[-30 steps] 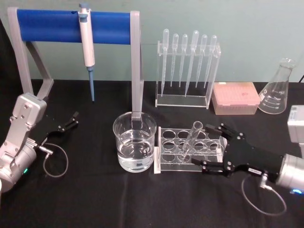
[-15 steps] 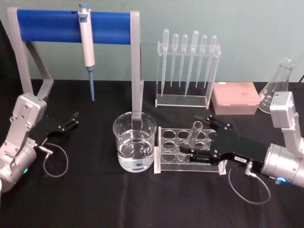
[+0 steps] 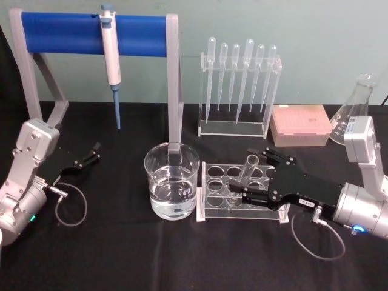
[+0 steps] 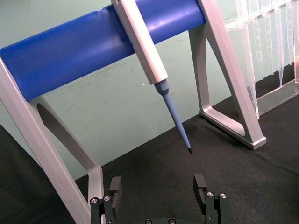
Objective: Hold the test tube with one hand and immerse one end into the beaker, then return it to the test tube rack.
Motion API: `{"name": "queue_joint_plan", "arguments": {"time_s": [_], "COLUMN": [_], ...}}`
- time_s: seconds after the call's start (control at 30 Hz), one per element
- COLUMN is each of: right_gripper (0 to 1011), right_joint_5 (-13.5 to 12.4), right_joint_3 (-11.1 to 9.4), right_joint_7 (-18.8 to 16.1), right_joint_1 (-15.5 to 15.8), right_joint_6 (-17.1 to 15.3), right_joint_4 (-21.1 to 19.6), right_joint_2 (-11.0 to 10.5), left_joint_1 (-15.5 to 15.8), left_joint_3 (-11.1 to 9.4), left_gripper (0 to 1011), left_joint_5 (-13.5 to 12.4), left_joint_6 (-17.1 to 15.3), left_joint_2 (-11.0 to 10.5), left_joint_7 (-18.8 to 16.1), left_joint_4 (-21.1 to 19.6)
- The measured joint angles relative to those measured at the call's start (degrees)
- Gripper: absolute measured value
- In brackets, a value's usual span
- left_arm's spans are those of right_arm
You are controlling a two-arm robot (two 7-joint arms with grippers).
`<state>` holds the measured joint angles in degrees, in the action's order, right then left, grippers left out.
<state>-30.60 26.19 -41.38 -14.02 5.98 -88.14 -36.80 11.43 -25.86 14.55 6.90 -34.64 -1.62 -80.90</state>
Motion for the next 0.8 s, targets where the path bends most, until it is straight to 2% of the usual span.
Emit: {"name": "queue_joint_plan", "arguments": {"time_s": [0.03,0.07,0.2,0.43,0.47,0.5,0.73,0.8], "right_gripper": [874,874,769,510,510,448,242,242], "right_joint_5": [0.00,0.00,-0.01,-0.04,-0.04,-0.04,-0.07,-0.07], "right_joint_3": [-0.01,-0.01,-0.04,-0.08,-0.08,-0.08,-0.12,-0.12], "right_joint_7": [0.00,0.00,-0.02,-0.03,-0.03,-0.03,0.03,0.04], "right_joint_1": [0.01,0.01,0.03,0.07,0.07,0.07,0.10,0.10], "right_joint_6": [0.02,0.02,0.07,0.11,0.12,0.12,0.18,0.19], "right_joint_4": [-0.02,-0.02,-0.06,-0.11,-0.11,-0.11,-0.15,-0.16], "right_joint_2": [-0.01,-0.01,-0.05,-0.09,-0.09,-0.09,-0.13,-0.13], "left_joint_1": [0.00,0.00,0.00,0.00,0.00,0.00,0.00,0.00], "left_joint_3": [0.00,0.00,0.00,0.00,0.00,0.00,0.00,0.00], "left_gripper": [1000,1000,1000,1000,1000,1000,1000,1000], "left_joint_5": [0.00,0.00,0.00,0.00,0.00,0.00,0.00,0.00], "left_joint_6": [0.00,0.00,0.00,0.00,0.00,0.00,0.00,0.00], "left_joint_2": [0.00,0.00,0.00,0.00,0.00,0.00,0.00,0.00], "left_joint_7": [0.00,0.00,0.00,0.00,0.00,0.00,0.00,0.00], "left_joint_4": [0.00,0.00,0.00,0.00,0.00,0.00,0.00,0.00]}}
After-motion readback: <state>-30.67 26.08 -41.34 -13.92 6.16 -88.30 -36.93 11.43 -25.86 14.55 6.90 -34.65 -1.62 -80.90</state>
